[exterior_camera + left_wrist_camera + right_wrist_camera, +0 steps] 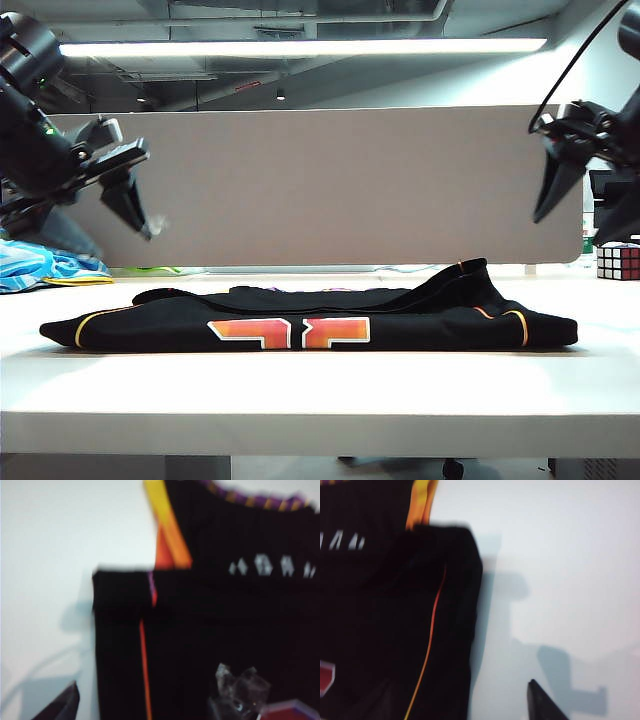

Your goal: Fold the bottom side of the basketball jersey horizontally towards the center, about one-third of the way, and then fold the bottom of the basketball jersey up towards the top, creating a neat rectangle.

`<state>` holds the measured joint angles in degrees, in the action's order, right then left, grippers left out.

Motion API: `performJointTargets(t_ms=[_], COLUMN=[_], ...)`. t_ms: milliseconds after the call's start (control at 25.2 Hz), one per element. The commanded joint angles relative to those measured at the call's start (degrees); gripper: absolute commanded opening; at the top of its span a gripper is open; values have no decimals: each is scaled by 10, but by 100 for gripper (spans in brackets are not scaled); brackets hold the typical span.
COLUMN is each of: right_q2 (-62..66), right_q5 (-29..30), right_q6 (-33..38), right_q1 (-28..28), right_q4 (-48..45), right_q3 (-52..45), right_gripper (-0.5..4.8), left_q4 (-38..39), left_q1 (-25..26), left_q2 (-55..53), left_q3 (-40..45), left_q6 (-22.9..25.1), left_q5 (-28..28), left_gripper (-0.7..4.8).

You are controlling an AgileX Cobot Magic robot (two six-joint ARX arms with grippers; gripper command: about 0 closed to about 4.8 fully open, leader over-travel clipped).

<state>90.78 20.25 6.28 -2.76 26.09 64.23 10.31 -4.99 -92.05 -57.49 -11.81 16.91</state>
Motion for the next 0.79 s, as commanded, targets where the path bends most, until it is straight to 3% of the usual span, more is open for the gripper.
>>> performJointTargets(t_ms=[40,119,198,516,794], right_q2=[-11,-11,-11,-9,-2], right_q5=[55,100,102,125,145], right_q6=[-1,2,3,51,85], right_q1=[-8,-11,-10,-10,-5], right_q4=[58,67,57,-48,-83], right_q3=[-18,-55,-75,-167,-174], right_gripper=[363,364,364,364,364], left_q4=[123,191,204,195,200], left_q1=[2,1,1,1,1], left_q2=[2,2,2,-6,-35], left_q3=[0,2,2,2,2], left_q6=[14,49,61,73,71], left_q5=[0,0,-1,-4,1], left_gripper=[319,319,319,319,319])
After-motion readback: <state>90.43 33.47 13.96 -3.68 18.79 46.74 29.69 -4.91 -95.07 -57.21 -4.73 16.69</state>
